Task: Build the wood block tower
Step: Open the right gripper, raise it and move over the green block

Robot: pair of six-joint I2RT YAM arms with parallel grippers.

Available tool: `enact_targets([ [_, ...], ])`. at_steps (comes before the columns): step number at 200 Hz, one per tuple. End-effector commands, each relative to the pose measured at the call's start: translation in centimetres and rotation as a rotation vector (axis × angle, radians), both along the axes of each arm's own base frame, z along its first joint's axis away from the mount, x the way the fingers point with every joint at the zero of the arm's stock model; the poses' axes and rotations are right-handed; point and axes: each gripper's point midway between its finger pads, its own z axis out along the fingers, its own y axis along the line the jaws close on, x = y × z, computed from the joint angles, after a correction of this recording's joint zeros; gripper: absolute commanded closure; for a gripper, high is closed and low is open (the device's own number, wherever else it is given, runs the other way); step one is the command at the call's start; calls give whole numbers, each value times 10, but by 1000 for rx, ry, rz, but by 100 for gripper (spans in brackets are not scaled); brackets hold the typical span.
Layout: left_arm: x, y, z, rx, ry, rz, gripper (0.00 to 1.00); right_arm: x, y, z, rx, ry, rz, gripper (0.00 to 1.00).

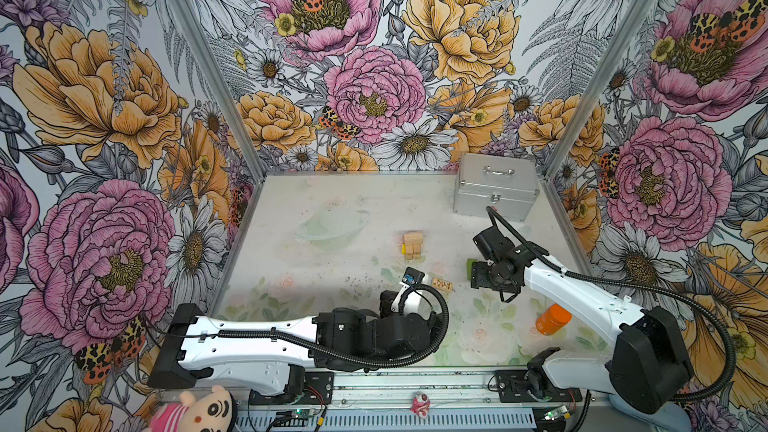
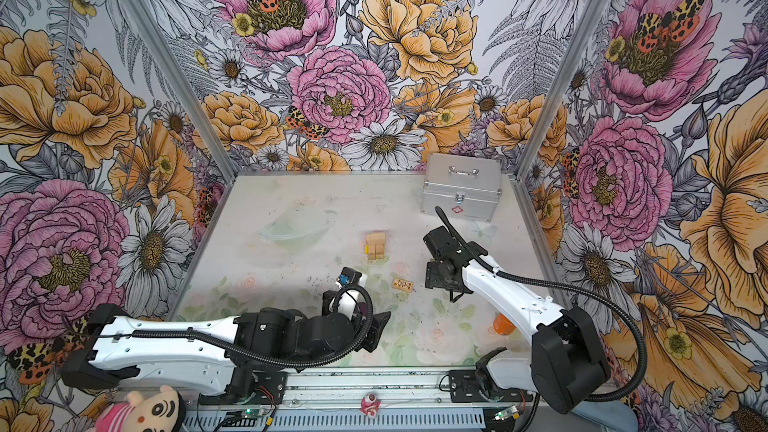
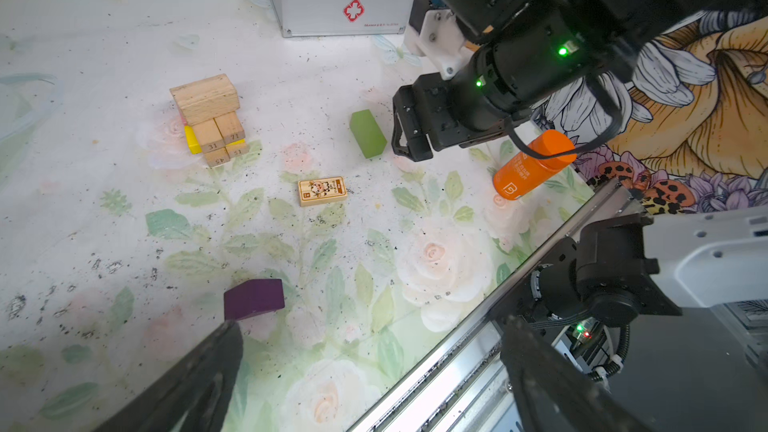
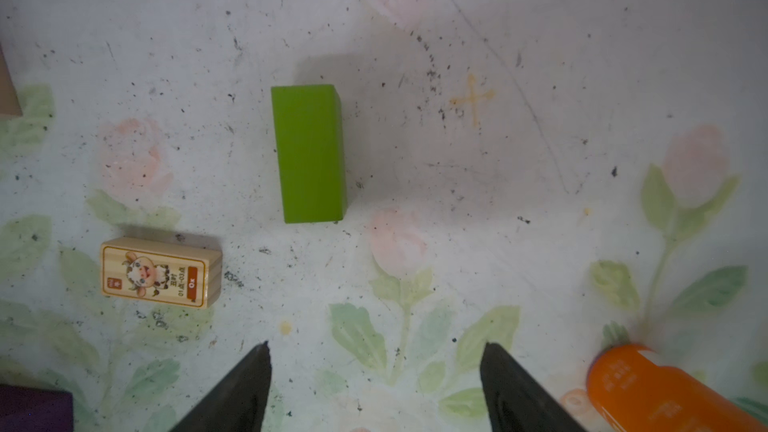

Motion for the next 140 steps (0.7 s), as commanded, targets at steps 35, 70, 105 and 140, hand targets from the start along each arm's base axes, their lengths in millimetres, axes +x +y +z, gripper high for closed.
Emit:
enact_targets([
  [35, 13, 8, 26, -45, -55, 63, 1, 30, 25, -3, 115, -57, 46, 19],
  [70, 26, 24, 14, -38, -35, 102, 1, 40, 22, -10, 84, -34, 49, 19],
  [105, 38, 40, 4, -37, -21, 146, 1, 48, 19, -23, 66, 8, 45, 19],
  [140, 45, 49, 0, -49, -8, 157, 1, 52, 21, -25, 69, 14, 43, 19],
])
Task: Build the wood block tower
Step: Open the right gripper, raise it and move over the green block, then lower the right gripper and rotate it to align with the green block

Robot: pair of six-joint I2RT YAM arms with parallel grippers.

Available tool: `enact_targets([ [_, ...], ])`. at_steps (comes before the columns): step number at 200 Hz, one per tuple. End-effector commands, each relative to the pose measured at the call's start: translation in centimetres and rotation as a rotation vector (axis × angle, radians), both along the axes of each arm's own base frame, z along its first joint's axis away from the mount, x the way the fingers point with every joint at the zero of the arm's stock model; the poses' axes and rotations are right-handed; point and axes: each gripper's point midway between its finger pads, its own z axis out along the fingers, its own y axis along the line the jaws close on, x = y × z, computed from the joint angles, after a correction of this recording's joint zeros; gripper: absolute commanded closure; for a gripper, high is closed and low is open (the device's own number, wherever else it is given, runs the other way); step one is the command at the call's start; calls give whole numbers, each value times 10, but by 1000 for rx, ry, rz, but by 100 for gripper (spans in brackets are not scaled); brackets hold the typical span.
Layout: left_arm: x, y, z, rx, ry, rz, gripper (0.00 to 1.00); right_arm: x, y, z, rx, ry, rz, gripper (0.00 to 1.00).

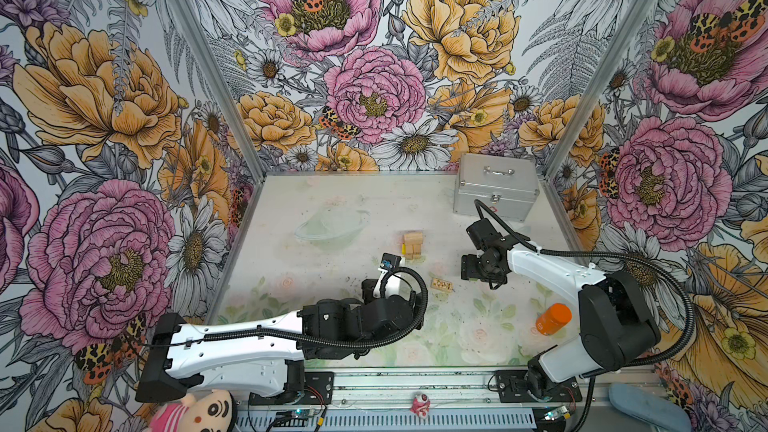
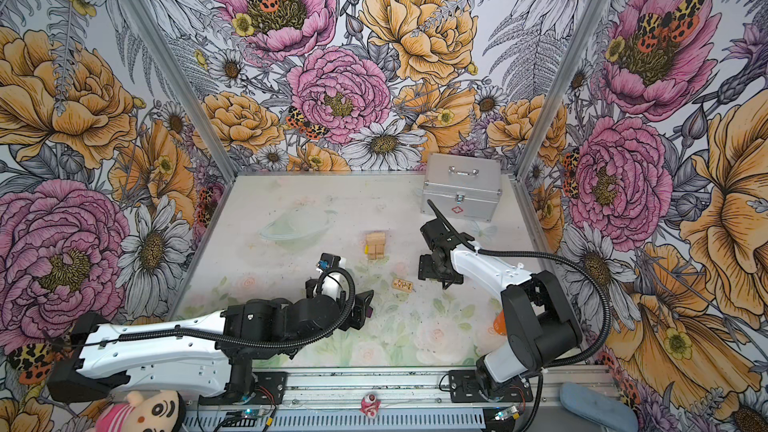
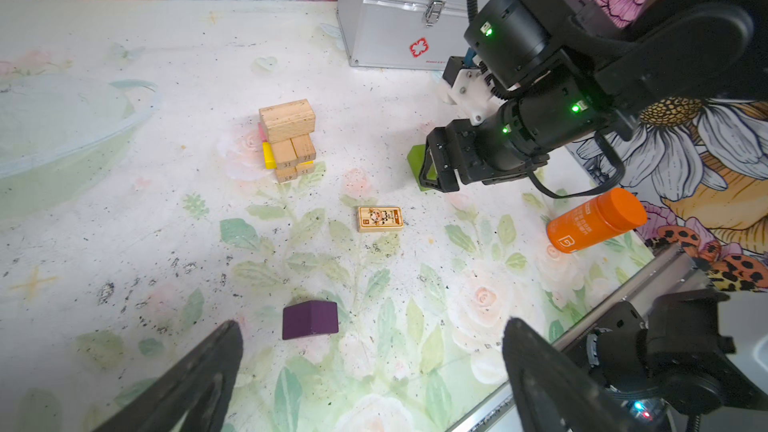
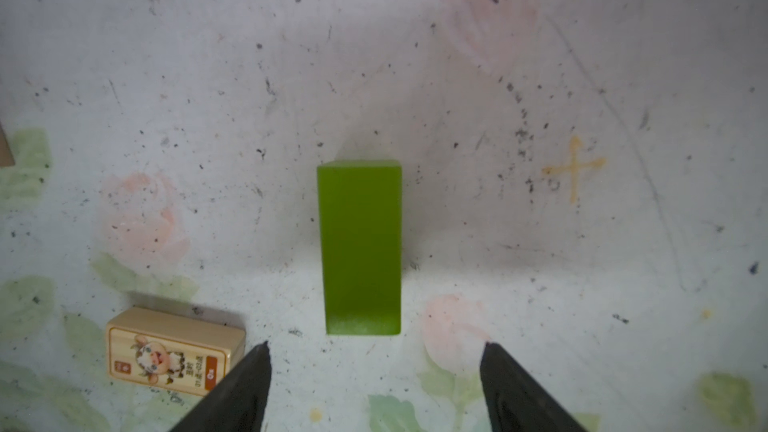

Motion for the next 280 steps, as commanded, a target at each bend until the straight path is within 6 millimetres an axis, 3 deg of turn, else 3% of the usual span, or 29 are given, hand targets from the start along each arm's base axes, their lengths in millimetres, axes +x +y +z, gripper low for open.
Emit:
enact_targets([
  [1, 2, 4, 2, -33, 11, -3, 1, 14, 5, 9, 16, -41, 7, 19],
  [57, 5, 10, -2, -28, 12, -6, 1, 16, 3, 14, 17, -57, -4, 19],
  [129, 7, 20, -9, -45, 16, 9, 1, 19, 13, -5, 56, -29, -4, 19],
  [179, 6, 25, -12, -46, 17, 7, 1, 27, 42, -16, 187, -4, 13, 19],
  [228, 7, 38, -15, -76, 19, 38, 1, 33, 84, 3, 291, -41, 88, 19],
  [280, 10, 41, -17, -85, 31, 53, 1, 49, 92, 0, 274, -57, 120, 20],
])
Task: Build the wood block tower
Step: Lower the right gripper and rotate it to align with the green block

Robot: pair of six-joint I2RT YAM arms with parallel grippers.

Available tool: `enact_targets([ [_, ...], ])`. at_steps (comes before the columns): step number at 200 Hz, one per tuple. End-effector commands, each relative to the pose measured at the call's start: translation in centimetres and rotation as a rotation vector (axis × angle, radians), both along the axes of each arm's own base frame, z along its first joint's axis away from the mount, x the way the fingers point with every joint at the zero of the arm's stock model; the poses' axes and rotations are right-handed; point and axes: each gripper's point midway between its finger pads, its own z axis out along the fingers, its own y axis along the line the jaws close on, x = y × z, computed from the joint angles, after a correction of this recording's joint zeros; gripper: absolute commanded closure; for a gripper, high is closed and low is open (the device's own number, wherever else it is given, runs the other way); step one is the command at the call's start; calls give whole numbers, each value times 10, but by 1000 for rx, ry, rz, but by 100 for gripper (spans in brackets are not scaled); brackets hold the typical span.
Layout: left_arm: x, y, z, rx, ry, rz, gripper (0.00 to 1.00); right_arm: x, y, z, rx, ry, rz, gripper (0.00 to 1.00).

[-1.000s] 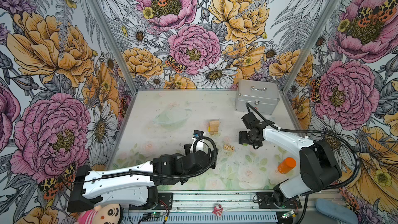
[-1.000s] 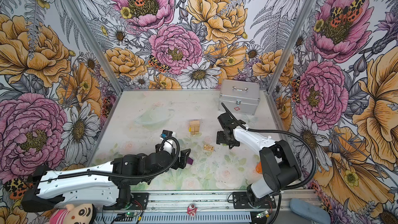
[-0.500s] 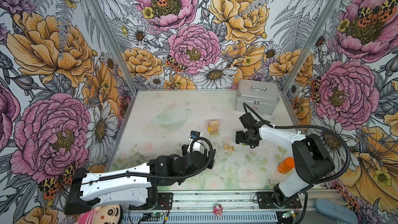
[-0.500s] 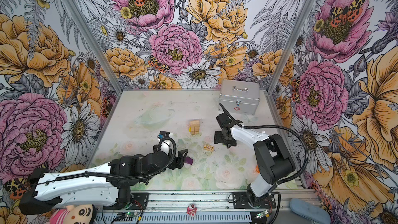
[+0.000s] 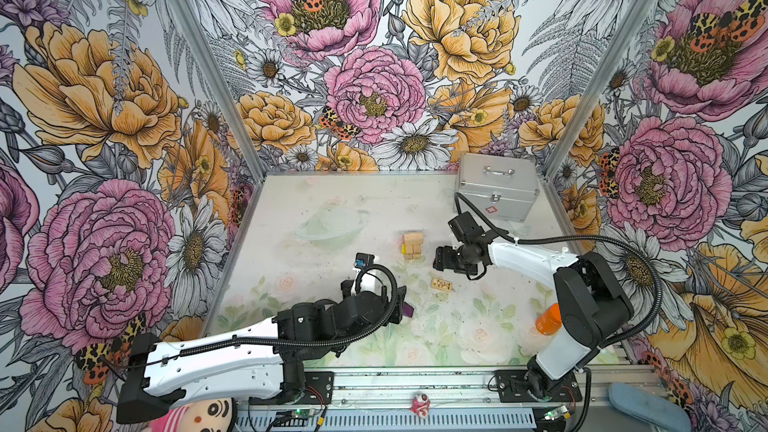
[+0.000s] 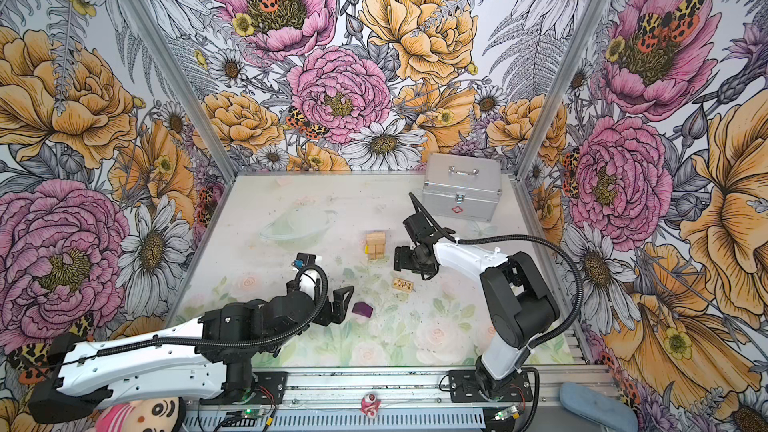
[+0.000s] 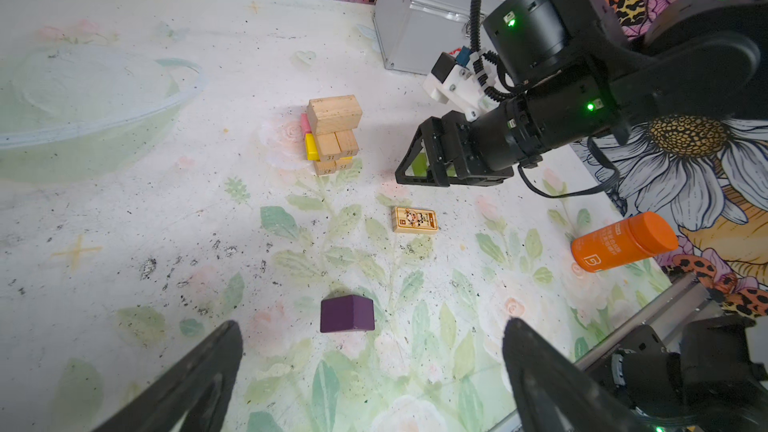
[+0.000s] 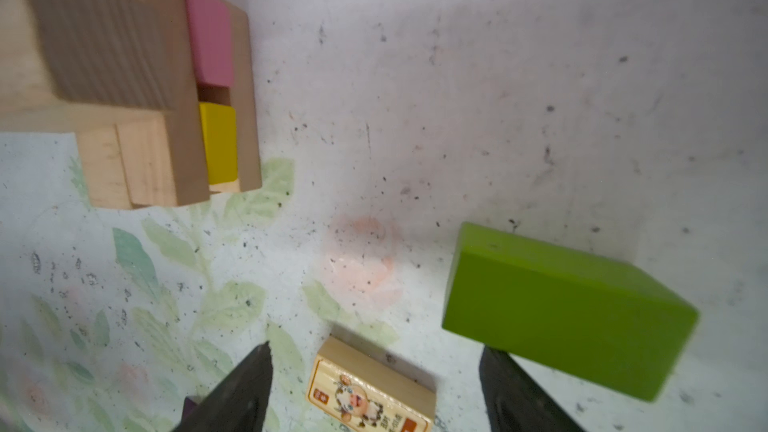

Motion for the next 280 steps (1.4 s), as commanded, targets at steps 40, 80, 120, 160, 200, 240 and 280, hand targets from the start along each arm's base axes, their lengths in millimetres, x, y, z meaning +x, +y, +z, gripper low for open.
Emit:
enact_targets([
  [40, -3, -2, -1, -45, 27, -7, 1, 6, -6, 22, -18, -43, -12, 20],
  [80, 0, -6, 1, -24, 14, -4, 1, -3, -37, 46, -137, -88, -67, 20],
  [120, 1, -13, 2, 6, 6, -21, 1, -2, -54, 36, -204, -62, -138, 18],
  [160, 1, -10, 2, 9, -4, -26, 1, 6, -52, 30, -210, -39, -198, 15],
  [200, 4, -2, 1, 26, -20, -18, 1, 16, -48, 32, -197, -40, -239, 11],
  [240, 9, 4, -1, 36, -24, -22, 1, 21, -42, 21, -191, 1, -259, 10],
  [280, 15, 12, -6, 12, -13, -25, 1, 24, -40, 11, -206, 27, -281, 11],
])
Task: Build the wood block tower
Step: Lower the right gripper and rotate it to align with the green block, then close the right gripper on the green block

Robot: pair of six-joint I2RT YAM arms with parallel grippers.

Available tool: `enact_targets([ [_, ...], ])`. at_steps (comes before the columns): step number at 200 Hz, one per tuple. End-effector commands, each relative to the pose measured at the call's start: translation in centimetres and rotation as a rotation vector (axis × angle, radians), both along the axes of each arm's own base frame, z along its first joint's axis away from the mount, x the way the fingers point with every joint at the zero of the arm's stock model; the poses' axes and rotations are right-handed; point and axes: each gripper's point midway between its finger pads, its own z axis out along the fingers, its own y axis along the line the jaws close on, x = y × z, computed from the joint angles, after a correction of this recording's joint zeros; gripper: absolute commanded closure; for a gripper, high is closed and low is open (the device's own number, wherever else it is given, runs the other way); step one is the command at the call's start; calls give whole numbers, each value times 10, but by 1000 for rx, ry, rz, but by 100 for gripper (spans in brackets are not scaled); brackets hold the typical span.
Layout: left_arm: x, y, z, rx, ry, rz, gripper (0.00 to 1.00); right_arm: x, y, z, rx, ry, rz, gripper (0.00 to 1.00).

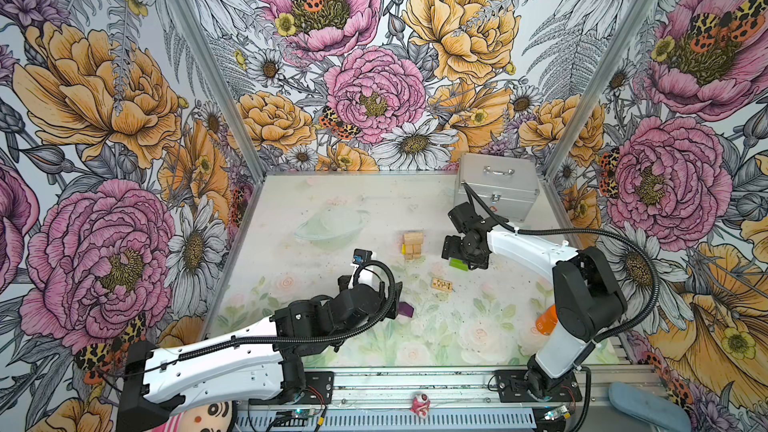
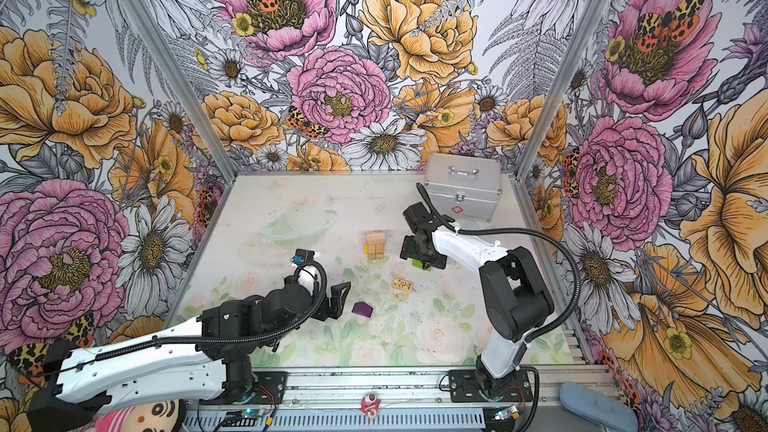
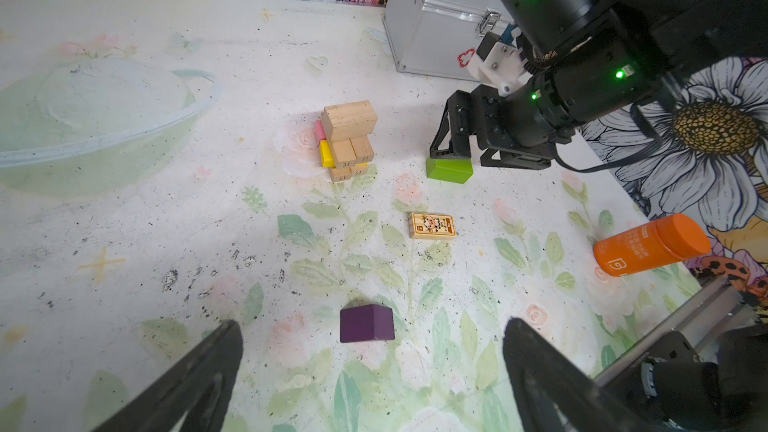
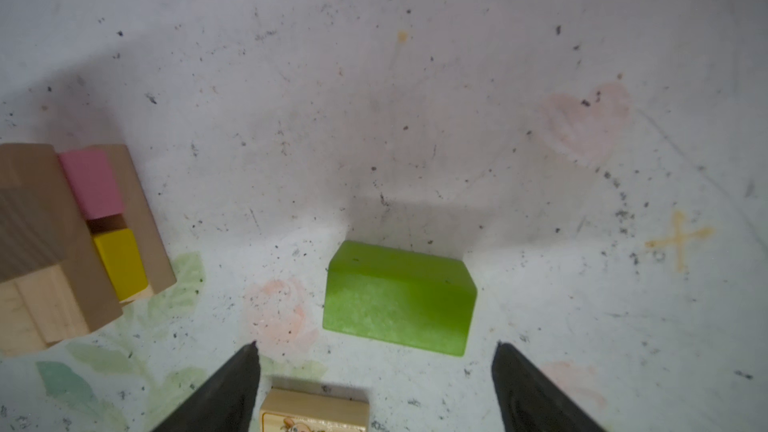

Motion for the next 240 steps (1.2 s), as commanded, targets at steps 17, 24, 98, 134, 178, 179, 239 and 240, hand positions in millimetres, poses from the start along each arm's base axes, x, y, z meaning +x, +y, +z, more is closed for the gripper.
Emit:
enact_targets([
  [17, 4, 5, -2, -28, 6, -29, 1, 6, 2, -4, -7, 8, -40, 12],
  [24, 5, 7, -4, -28, 10, -29, 1, 7, 1, -6, -8, 13, -44, 13],
  [98, 13, 14, -8, -36, 26, -29, 1, 11, -1, -15, -44, 25, -48, 19],
  [134, 14, 15, -10, -37, 30, -27, 1, 16, -1, -18, -56, 29, -39, 22],
  [178, 16, 17, -11, -39, 33, -21, 1, 16, -3, -24, -69, 43, -34, 24],
  [179, 16, 17, -11, -39, 33, -21, 1, 16, -3, -24, -69, 43, -34, 24],
  [239, 17, 18, -12, -38, 37, -15, 1, 17, -2, -27, -73, 48, -18, 24],
  [240, 17, 18, -12, -37, 38, -15, 1, 17, -2, -27, -74, 49, -16, 24],
])
